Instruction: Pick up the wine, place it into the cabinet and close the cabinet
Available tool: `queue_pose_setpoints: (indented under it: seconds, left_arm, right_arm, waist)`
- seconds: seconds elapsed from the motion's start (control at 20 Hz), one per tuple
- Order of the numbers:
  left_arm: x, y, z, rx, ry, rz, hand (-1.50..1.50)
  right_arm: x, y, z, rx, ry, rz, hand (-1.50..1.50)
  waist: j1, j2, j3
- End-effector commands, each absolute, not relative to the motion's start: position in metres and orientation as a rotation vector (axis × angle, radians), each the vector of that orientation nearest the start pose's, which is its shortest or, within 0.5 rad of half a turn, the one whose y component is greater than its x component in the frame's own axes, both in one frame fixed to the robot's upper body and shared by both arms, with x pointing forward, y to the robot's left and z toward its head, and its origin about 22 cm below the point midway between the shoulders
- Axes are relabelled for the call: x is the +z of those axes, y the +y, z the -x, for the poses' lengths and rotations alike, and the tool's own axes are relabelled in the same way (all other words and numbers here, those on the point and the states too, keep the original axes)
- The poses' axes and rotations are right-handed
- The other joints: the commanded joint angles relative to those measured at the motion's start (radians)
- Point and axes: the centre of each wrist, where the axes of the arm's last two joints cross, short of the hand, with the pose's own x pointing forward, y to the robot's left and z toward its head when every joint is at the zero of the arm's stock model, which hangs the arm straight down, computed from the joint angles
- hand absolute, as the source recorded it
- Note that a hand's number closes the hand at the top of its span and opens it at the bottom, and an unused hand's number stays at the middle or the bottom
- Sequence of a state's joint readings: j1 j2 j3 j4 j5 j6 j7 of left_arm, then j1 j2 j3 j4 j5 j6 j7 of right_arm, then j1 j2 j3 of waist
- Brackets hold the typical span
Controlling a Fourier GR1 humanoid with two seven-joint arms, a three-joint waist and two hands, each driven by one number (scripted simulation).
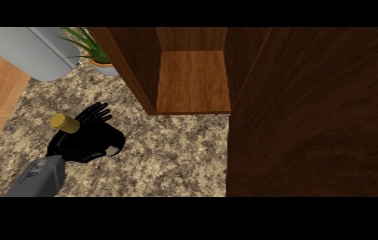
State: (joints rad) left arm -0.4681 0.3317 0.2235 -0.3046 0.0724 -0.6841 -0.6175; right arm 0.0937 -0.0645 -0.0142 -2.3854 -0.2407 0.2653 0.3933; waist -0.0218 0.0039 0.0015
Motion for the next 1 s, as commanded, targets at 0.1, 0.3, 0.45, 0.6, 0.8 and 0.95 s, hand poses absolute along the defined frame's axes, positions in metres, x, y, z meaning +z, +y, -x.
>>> queue_pose_setpoints:
  seconds: [0.1, 0.3, 0.45, 0.6, 0.8, 0.95]
  left_arm:
    - [-0.117, 0.363, -0.271, -0.011, -1.446, 0.609, 1.50]
    - [-0.127, 0.347, -0.268, -0.035, -1.428, 0.620, 1.50]
    - [-0.120, 0.357, -0.270, -0.035, -1.463, 0.639, 1.50]
    - [-0.130, 0.339, -0.266, -0.068, -1.465, 0.607, 1.50]
    - [-0.144, 0.332, -0.249, 0.002, -1.514, 0.550, 1.50]
    - [-0.169, 0.325, -0.205, 0.168, -1.557, 0.355, 1.50]
  right_arm:
    - [0.164, -0.239, -0.146, 0.257, -1.908, -0.269, -1.50]
    - [0.169, -0.239, -0.157, 0.266, -1.925, -0.259, -1.50]
    - [0.164, -0.240, -0.166, 0.259, -1.916, -0.254, -1.50]
    - [0.169, -0.237, -0.163, 0.255, -1.933, -0.254, -1.50]
    - [0.160, -0.235, -0.164, 0.250, -1.919, -0.237, -1.50]
    - [0.159, -0.240, -0.161, 0.236, -1.896, -0.214, -1.50]
  waist:
    - [-0.004, 0.002, -0.005]
    - [-0.007, 0.006, -0.006]
    - [-0.003, 0.006, -0.006]
    - [-0.005, 0.006, -0.006]
    - [0.005, 0.003, -0.005]
    - [0.029, -0.004, -0.003]
